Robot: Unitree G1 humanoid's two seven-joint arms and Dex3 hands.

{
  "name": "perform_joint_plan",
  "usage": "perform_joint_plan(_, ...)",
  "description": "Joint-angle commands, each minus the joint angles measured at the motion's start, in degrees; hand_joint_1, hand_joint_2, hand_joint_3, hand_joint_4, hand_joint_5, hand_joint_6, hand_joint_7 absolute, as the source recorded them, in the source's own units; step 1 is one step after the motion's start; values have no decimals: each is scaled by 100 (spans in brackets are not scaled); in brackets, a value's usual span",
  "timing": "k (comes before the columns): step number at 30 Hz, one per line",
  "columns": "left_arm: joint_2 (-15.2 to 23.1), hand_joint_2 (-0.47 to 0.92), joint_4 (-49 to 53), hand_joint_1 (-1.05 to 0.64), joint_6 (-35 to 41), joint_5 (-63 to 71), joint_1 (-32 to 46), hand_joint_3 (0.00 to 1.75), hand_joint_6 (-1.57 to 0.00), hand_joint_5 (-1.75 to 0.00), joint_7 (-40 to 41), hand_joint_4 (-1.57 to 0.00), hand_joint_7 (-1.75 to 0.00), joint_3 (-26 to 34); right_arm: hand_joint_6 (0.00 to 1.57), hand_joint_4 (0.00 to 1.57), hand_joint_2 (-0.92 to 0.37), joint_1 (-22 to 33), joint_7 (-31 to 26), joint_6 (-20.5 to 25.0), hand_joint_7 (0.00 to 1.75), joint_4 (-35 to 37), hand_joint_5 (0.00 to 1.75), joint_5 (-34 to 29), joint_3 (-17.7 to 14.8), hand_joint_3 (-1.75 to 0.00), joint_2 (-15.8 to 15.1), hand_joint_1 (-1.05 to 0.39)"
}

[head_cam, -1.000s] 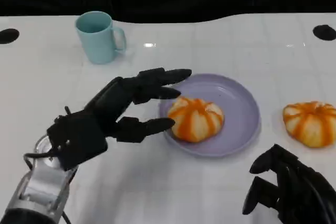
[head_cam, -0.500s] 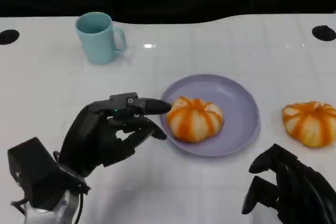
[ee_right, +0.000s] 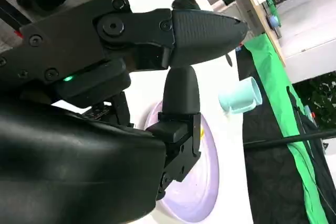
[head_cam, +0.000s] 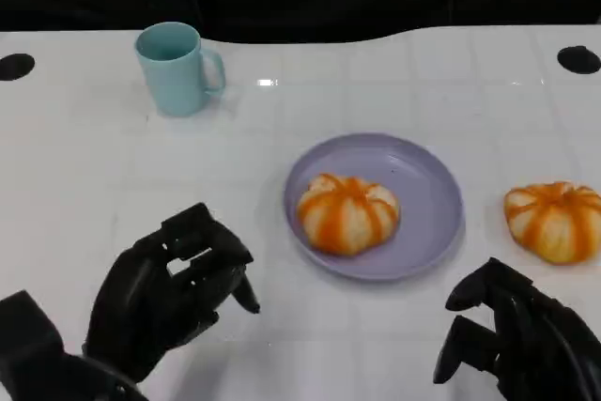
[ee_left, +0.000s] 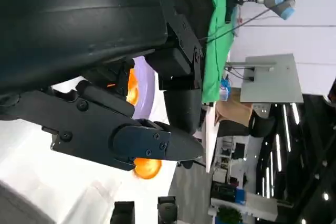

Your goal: Grasp the bread from the table and place it into the plate.

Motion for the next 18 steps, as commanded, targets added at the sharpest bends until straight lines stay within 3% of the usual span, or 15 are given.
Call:
perform_joint_plan(1,-55,92,-230,-61,282,-133,276,31,-58,-175,113,-73,-164,136,41,63,-92,6,27,5,169,-53,175,68,-45,-50,-60,-53)
perform_joint_plan(6,-97,92,-348,-61,418,-130,478,34,-53,-175,110,-74,-173,174,40,63,-92,25,24,-8,170,-66,175,77,-44,-50,-59,-53)
perform_joint_plan(18,-276,92,-364,-59,536,-114,771,31,-52,-175,196,-74,-175,201,38,62,-92,21,14,-7,170,-79,175,52,-42,-50,-73,-52)
